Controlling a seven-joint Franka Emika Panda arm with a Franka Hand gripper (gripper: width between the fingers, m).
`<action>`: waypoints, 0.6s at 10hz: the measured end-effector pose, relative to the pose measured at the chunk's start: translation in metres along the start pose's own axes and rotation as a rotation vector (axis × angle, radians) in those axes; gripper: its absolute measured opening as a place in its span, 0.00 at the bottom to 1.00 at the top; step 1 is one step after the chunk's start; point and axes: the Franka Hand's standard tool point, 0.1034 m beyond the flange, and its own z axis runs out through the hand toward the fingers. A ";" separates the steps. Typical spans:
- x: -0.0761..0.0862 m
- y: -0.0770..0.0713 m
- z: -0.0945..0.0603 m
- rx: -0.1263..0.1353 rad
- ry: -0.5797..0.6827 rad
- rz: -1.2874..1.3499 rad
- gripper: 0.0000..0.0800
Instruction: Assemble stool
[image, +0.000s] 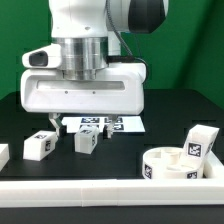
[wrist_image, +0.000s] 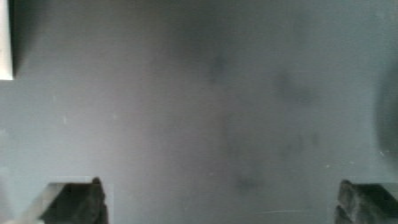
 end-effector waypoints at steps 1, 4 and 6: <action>0.000 0.000 0.000 0.000 0.000 0.000 0.81; -0.018 0.019 0.008 0.009 -0.060 0.060 0.81; -0.034 0.026 0.015 0.009 -0.075 0.057 0.81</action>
Offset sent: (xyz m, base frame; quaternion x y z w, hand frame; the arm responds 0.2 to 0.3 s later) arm -0.0556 -0.0106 -0.0077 -0.0051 -0.0795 0.0768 0.9939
